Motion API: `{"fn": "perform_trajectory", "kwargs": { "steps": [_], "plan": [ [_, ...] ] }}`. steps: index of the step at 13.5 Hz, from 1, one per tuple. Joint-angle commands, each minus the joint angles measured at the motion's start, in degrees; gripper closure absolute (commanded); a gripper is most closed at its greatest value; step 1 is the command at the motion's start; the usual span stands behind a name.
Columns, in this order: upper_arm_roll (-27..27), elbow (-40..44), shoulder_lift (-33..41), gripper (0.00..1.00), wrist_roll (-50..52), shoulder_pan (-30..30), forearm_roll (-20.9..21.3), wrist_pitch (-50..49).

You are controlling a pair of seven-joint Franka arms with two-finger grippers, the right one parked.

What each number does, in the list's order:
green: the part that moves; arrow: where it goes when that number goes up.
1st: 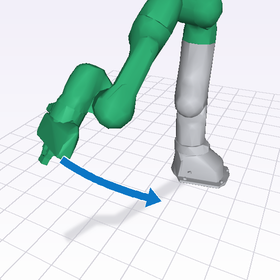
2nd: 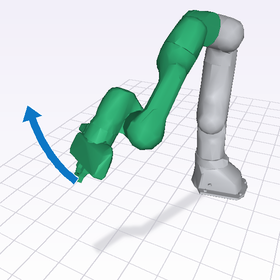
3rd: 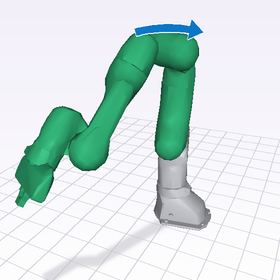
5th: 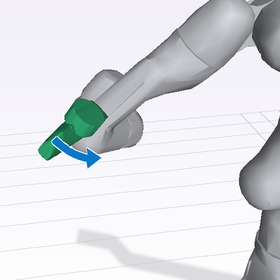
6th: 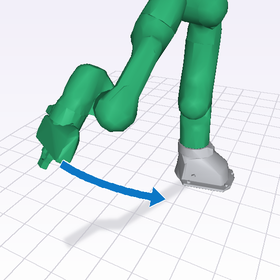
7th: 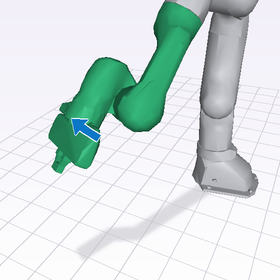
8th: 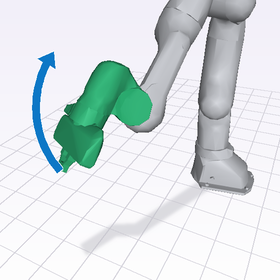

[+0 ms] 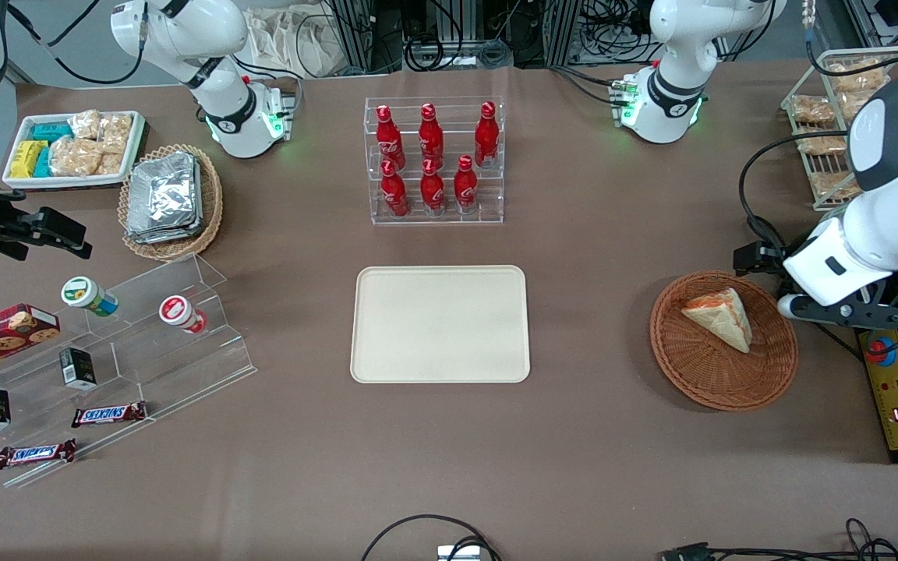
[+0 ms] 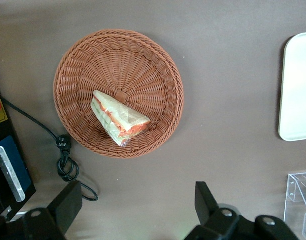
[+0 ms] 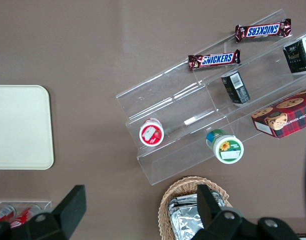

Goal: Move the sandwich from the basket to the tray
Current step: 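Move the left gripper over the wrapped sandwich in the wicker basket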

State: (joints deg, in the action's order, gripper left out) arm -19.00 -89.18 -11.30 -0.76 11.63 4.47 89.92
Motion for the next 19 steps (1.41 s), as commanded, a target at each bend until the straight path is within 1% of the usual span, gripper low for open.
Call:
{"fn": "perform_trajectory", "kwargs": {
  "steps": [1,4,5,6,7,8,11,12,13,14,15,16,19],
  "plan": [
    [-0.16,2.00,-1.18,0.00,1.90,0.05,0.62,-1.16],
    [0.02,5.15,-4.86,0.00,1.90,0.23,0.71,-3.08],
    [1.32,4.46,-5.22,0.00,2.52,0.23,0.71,-4.48],
    [3.25,2.63,-5.14,0.00,6.18,0.06,0.71,-4.58],
    [4.05,-0.52,-4.26,0.00,11.00,0.14,0.63,-3.54],
    [4.67,-3.86,-2.86,0.00,14.27,0.14,0.45,-0.22],
    [8.45,-21.06,2.84,0.00,23.15,0.14,-0.60,18.47],
    [8.46,-26.60,4.26,0.00,25.87,0.14,-0.61,24.97],
    [8.46,-30.75,5.05,0.00,31.56,0.14,-0.52,30.61],
    [8.46,-33.31,4.71,0.00,39.01,0.14,-0.43,34.84],
    [8.46,-34.73,3.93,0.00,43.43,-0.03,0.01,37.75],
    [8.46,-35.70,3.31,0.00,46.09,-0.12,0.01,39.44],
    [8.46,-37.20,3.13,0.00,48.13,0.05,0.01,40.24]
  ]
}}
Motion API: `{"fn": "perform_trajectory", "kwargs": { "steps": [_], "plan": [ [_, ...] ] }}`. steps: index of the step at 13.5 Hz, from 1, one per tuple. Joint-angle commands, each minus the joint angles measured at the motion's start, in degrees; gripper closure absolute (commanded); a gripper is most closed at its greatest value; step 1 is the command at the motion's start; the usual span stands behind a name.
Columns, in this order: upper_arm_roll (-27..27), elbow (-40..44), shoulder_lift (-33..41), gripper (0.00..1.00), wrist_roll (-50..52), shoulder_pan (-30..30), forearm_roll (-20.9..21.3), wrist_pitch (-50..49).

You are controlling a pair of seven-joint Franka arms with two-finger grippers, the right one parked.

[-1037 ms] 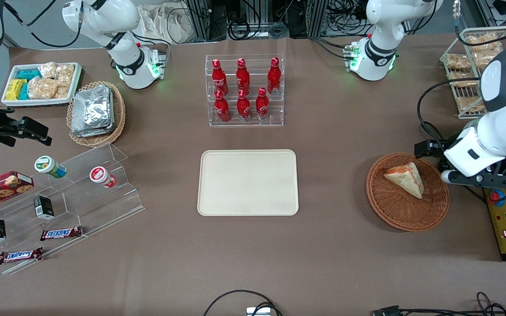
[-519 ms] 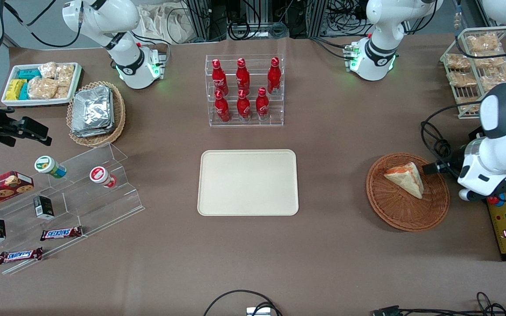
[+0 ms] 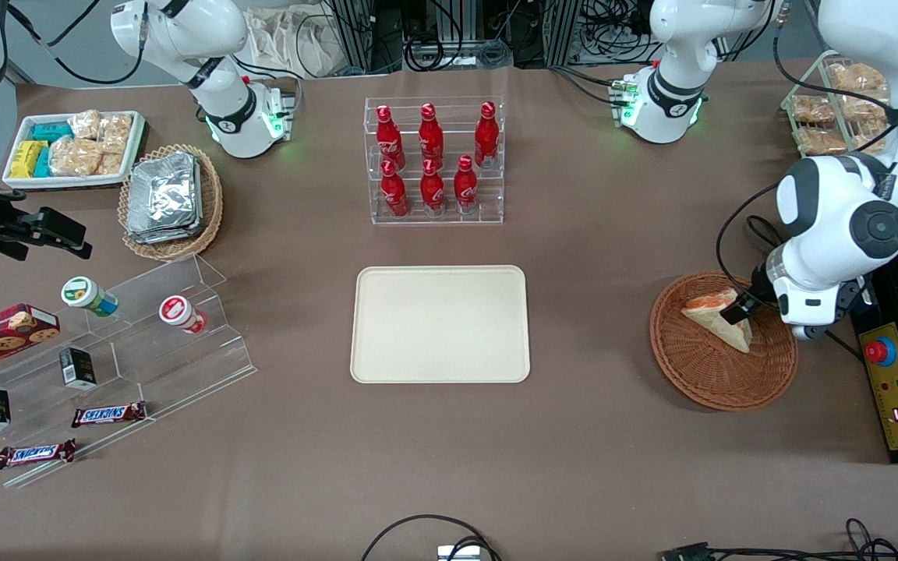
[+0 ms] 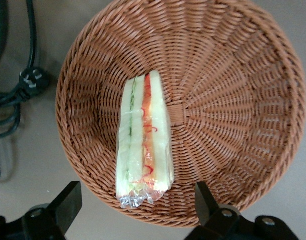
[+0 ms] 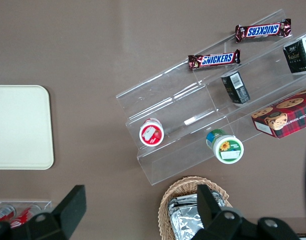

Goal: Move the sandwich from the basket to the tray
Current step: 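Lower the left gripper and close it on the sandwich's edge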

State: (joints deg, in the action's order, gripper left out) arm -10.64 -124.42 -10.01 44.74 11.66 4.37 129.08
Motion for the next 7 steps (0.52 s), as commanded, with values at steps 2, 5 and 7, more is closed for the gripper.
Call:
{"fn": "perform_trajectory", "kwargs": {
  "steps": [2,5,7],
  "plan": [
    [0.09,-1.97,0.35,0.00,5.60,-0.06,0.11,1.34],
    [0.09,-2.41,-1.15,0.00,7.73,-0.06,0.11,3.01],
    [0.18,-2.49,-2.47,0.00,7.73,0.03,0.11,4.68]
  ]
}}
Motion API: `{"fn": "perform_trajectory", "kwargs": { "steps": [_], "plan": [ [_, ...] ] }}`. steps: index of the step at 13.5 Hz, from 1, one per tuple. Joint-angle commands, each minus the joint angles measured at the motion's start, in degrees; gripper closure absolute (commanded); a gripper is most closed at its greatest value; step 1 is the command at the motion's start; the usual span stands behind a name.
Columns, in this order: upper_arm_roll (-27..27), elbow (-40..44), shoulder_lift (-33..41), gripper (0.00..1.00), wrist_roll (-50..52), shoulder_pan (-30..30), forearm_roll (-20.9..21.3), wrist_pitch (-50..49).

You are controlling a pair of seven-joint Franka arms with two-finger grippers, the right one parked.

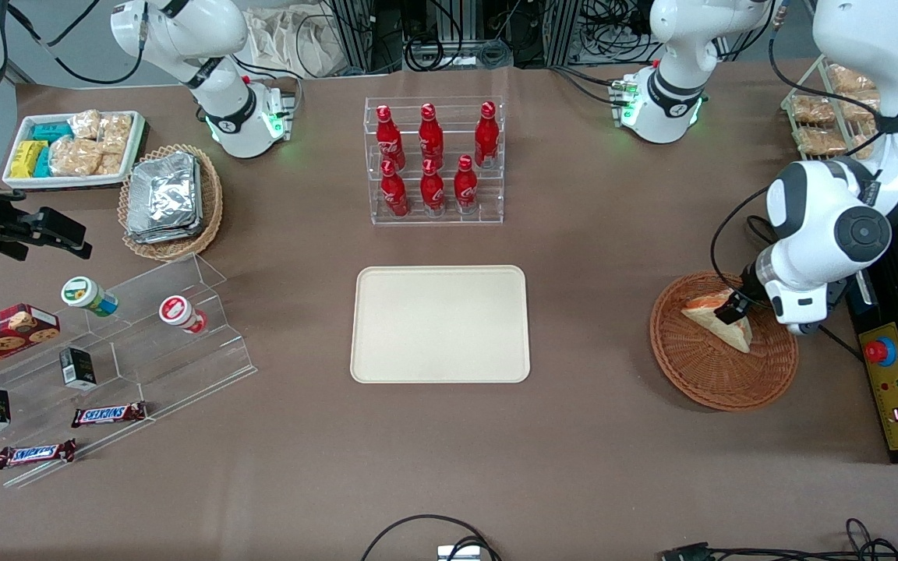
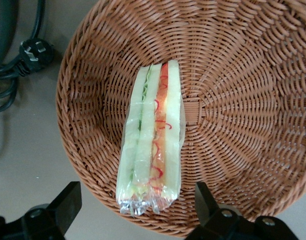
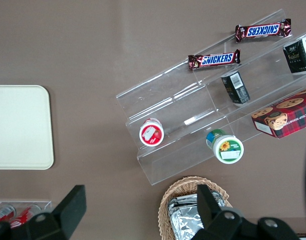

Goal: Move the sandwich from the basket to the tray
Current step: 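Lower the left gripper and close it on the sandwich's edge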

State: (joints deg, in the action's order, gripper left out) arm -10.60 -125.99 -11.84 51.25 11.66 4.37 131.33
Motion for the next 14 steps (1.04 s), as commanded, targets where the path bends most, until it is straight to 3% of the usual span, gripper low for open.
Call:
{"fn": "perform_trajectory", "kwargs": {
  "steps": [1,7,8,10,11,14],
  "plan": [
    [0.14,-0.92,-1.69,0.00,1.92,0.11,0.12,3.75],
    [0.23,-0.48,-4.86,0.00,3.85,0.03,0.12,7.10],
    [0.23,-0.05,-5.30,0.06,5.60,0.03,0.20,7.10],
    [0.23,0.31,-5.30,0.75,7.98,-0.06,0.29,7.10],
    [0.23,0.39,-5.13,1.00,8.25,-0.06,0.38,7.10],
    [0.15,1.62,-4.77,1.00,8.61,-0.06,0.64,6.49]
  ]
}}
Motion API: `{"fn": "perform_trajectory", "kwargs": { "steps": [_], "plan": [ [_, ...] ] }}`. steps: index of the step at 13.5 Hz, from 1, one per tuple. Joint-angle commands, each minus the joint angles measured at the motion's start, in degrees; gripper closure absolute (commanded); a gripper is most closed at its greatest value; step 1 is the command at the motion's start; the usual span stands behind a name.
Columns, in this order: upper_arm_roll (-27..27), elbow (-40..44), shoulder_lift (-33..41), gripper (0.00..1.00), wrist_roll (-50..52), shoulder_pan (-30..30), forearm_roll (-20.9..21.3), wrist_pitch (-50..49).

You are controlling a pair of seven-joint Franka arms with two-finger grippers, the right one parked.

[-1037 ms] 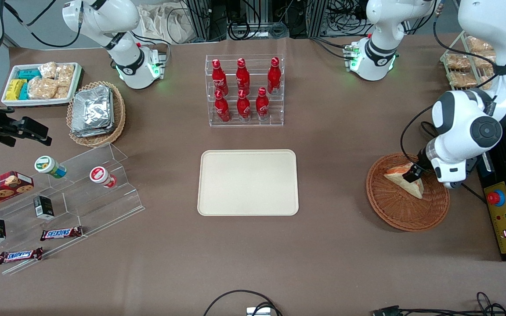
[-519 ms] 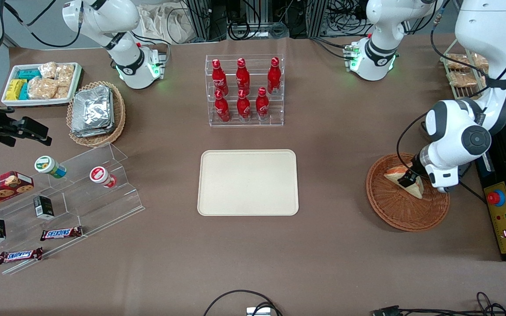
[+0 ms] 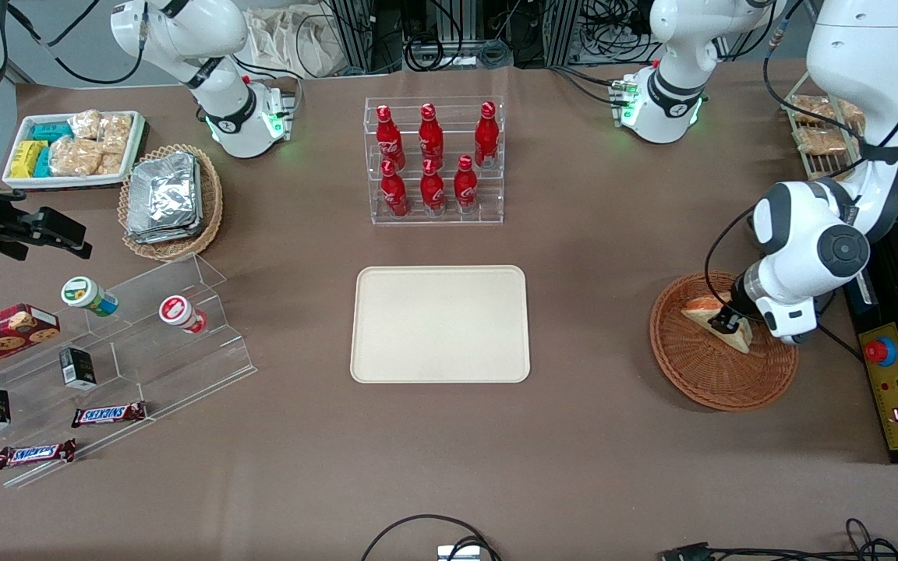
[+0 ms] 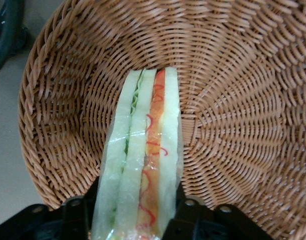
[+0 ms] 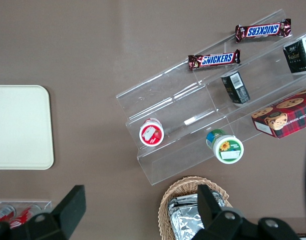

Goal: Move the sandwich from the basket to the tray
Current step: 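Lower the left gripper and close it on the sandwich's edge, then lift the sandwich and carry it with the left gripper to the tray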

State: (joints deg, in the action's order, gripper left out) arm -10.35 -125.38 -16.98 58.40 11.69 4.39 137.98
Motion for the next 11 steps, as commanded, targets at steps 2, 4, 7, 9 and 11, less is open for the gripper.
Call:
{"fn": "perform_trajectory", "kwargs": {
  "steps": [2,4,7,9,11],
  "plan": [
    [-0.11,3.02,0.98,1.00,0.76,-0.08,0.62,-3.05],
    [-0.37,8.01,1.16,1.00,-1.43,-0.43,1.41,-10.67],
    [-3.25,19.26,1.25,1.00,-3.73,-0.70,1.94,-24.65],
    [-6.94,28.12,0.55,1.00,-6.35,-0.79,1.77,-33.52],
    [-11.42,33.69,-0.07,1.00,-11.96,-1.75,1.77,-39.08]
  ]
}}
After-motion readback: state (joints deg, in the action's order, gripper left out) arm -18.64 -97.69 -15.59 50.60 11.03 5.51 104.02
